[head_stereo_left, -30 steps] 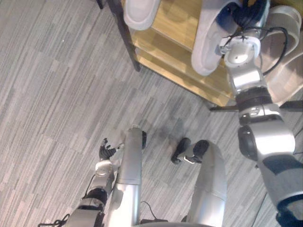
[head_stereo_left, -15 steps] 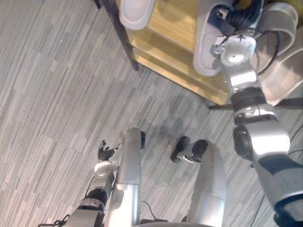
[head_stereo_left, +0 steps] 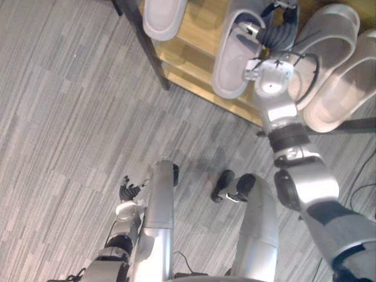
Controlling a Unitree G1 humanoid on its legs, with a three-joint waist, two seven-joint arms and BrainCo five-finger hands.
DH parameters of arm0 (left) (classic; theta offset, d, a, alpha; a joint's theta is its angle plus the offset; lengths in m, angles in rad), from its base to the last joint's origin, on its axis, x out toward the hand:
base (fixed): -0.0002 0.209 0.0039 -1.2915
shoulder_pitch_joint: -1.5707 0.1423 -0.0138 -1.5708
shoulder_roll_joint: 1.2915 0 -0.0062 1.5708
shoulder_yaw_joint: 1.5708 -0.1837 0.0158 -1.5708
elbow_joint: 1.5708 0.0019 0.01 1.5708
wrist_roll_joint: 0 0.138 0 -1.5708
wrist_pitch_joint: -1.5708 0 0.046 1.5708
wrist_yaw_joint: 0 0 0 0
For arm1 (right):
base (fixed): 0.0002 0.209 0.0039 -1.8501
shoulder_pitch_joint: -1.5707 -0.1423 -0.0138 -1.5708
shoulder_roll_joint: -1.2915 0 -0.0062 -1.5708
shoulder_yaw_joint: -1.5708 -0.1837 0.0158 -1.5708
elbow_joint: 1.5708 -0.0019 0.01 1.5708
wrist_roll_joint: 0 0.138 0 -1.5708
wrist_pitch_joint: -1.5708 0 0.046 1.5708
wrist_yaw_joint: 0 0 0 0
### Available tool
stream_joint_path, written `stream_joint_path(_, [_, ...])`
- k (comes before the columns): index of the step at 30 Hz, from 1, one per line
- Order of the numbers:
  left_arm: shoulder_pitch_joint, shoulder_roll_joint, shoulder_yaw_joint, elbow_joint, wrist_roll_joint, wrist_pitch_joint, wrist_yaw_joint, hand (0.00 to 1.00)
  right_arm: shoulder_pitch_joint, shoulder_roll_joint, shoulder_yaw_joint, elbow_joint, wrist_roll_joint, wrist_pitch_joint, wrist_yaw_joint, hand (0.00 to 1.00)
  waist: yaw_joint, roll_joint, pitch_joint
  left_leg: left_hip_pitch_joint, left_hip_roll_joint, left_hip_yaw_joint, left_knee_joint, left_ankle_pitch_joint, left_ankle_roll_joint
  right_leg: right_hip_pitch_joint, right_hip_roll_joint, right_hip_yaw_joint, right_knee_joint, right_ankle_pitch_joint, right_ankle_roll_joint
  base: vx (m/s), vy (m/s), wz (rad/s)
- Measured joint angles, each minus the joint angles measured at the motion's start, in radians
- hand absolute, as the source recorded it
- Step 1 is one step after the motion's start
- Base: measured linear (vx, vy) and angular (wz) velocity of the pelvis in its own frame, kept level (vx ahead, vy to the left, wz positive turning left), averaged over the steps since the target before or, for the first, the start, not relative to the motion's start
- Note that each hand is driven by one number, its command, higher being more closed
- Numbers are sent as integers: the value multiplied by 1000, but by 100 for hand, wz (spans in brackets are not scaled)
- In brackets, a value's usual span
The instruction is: Organize the slippers on the shoe rack
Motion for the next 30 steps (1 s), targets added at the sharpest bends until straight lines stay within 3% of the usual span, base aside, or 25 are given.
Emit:
stream_joint_path(15, [16,0,7,-23,0,0,0,0,104,63,-39,-164,14,-9,-3,0,-3,-2,-24,22,15,14,-30,1,-1,12,11,2,-26,4,-1,4,3,-1])
stream_joint_path(30, [26,-7,33,-39,13,19,-2,0,316,215,-60,-272,207,-74,55,0,-6,-9,-40,50,13,14,-46,1,1,47,11,-4,-44,3,5,0,0,0])
